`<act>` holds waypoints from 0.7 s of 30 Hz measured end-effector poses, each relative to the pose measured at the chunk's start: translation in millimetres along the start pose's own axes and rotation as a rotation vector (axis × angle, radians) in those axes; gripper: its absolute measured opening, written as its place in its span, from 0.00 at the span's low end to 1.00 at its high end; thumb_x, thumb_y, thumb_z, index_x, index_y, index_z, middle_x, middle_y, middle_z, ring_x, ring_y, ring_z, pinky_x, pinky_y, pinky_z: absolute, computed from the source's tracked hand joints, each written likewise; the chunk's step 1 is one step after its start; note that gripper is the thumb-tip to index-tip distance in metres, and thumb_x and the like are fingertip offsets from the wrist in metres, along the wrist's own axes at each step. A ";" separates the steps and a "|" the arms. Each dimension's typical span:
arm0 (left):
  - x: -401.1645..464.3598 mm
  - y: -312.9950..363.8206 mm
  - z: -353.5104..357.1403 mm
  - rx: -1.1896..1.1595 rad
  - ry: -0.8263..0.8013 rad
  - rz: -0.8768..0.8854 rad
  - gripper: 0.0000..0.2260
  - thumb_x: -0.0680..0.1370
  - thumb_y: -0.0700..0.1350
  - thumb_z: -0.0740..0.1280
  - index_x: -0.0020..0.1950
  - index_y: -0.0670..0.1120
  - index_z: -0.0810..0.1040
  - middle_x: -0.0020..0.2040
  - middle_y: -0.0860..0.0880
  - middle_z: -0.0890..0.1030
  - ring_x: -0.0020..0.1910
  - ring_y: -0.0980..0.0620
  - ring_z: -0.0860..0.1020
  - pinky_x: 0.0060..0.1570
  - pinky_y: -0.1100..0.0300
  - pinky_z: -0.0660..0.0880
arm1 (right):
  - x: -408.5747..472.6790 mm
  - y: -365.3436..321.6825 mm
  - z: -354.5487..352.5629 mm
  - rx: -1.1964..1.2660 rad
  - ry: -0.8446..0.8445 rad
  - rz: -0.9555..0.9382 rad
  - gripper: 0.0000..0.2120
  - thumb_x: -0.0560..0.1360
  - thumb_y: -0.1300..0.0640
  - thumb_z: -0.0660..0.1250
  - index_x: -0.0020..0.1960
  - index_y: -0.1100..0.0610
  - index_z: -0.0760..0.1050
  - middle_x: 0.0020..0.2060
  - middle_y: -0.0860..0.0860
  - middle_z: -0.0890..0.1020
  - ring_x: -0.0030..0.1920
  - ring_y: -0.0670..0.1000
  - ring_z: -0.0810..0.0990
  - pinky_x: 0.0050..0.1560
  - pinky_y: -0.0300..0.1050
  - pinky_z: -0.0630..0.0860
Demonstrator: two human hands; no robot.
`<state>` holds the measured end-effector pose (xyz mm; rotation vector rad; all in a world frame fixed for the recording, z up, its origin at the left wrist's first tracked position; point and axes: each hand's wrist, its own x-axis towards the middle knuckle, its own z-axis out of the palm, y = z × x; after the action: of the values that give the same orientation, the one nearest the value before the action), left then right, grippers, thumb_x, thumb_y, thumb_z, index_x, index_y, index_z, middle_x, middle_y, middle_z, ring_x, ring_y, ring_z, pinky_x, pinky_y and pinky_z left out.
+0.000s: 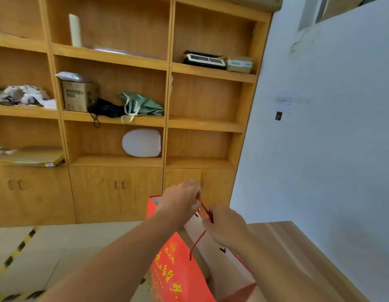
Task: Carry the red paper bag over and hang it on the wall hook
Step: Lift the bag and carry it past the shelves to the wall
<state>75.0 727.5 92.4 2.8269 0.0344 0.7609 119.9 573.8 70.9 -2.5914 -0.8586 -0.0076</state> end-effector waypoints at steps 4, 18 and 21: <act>21.9 -89.6 -2.1 0.325 -0.022 0.088 0.04 0.78 0.44 0.65 0.51 0.46 0.74 0.51 0.47 0.76 0.47 0.47 0.75 0.45 0.55 0.72 | 79.6 -43.3 13.2 -0.207 0.091 -0.124 0.11 0.77 0.52 0.61 0.38 0.54 0.72 0.33 0.51 0.77 0.32 0.53 0.74 0.30 0.49 0.69; 181.7 -278.8 84.8 0.318 -0.058 -0.015 0.05 0.78 0.48 0.68 0.50 0.48 0.75 0.47 0.51 0.78 0.47 0.50 0.76 0.54 0.55 0.73 | 347.6 -29.4 76.7 -0.285 0.103 -0.307 0.09 0.80 0.52 0.57 0.43 0.50 0.70 0.36 0.47 0.78 0.34 0.50 0.78 0.36 0.54 0.78; 233.2 -300.8 109.8 0.272 -0.108 -0.062 0.02 0.78 0.47 0.66 0.48 0.49 0.75 0.44 0.51 0.80 0.45 0.49 0.76 0.54 0.54 0.72 | 402.3 -8.7 82.4 -0.294 0.091 -0.291 0.08 0.81 0.51 0.57 0.44 0.48 0.70 0.38 0.47 0.79 0.35 0.50 0.78 0.36 0.54 0.78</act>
<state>341.6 1017.6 51.4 3.1019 0.2238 0.6311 431.0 841.3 51.3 -2.6765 -1.2745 -0.3573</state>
